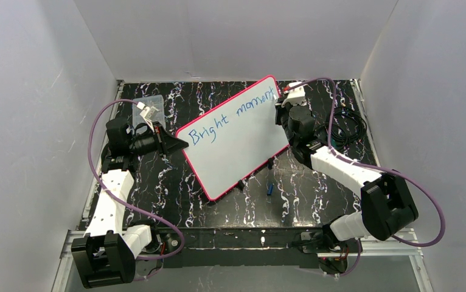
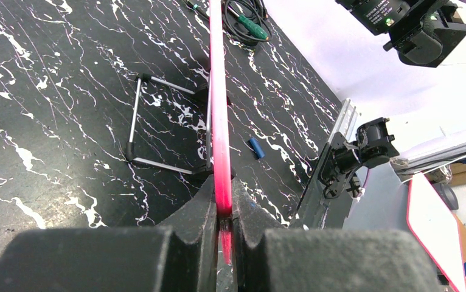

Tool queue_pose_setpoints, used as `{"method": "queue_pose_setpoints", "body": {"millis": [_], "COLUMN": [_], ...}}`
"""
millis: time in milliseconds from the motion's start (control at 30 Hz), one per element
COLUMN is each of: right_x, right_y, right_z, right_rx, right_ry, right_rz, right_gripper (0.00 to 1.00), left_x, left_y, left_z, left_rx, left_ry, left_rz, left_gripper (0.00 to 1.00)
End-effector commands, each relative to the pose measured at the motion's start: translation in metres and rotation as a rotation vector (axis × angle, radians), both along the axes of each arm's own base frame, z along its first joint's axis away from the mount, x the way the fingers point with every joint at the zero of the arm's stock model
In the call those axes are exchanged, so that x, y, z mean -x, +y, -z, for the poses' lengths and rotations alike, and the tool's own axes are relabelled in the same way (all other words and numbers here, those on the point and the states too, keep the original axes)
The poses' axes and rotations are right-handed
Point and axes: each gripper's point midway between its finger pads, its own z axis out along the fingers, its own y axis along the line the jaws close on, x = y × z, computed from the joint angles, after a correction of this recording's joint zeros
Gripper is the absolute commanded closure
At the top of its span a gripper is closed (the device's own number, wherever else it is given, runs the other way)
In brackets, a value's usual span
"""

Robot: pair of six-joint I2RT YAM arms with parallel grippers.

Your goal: Write a sentence on the whiteboard

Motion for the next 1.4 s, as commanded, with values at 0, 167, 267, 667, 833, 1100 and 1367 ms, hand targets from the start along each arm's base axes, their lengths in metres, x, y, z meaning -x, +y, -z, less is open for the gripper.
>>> {"method": "queue_pose_setpoints", "body": {"millis": [0, 167, 267, 667, 833, 1100, 1367], "right_x": [-0.007, -0.007, -0.010, -0.024, -0.024, -0.025, -0.019], "right_y": [-0.004, -0.011, -0.014, -0.006, -0.003, 0.000, 0.003], "right_z": [-0.040, -0.059, -0.064, -0.061, -0.060, -0.053, -0.040], "right_rx": [-0.024, -0.016, -0.012, 0.003, 0.000, 0.008, 0.019], "right_ry": [-0.086, -0.133, -0.147, -0.141, -0.140, -0.123, -0.091], "right_rz": [0.035, 0.062, 0.071, 0.027, 0.013, -0.004, -0.035], "right_gripper": [0.99, 0.99, 0.99, 0.99, 0.99, 0.99, 0.99], "left_x": [0.005, 0.004, 0.004, 0.004, 0.004, 0.005, 0.004], "left_y": [-0.001, -0.001, -0.002, -0.002, -0.002, -0.002, -0.002], "left_z": [-0.016, -0.016, -0.017, -0.017, -0.017, -0.017, -0.017], "left_rx": [-0.011, -0.011, -0.011, -0.010, -0.010, -0.010, -0.008], "left_ry": [-0.113, -0.112, -0.115, -0.114, -0.114, -0.114, -0.112], "left_rz": [0.034, 0.033, 0.036, 0.035, 0.036, 0.037, 0.036], "left_gripper": [1.00, 1.00, 1.00, 1.00, 1.00, 1.00, 1.00]}}
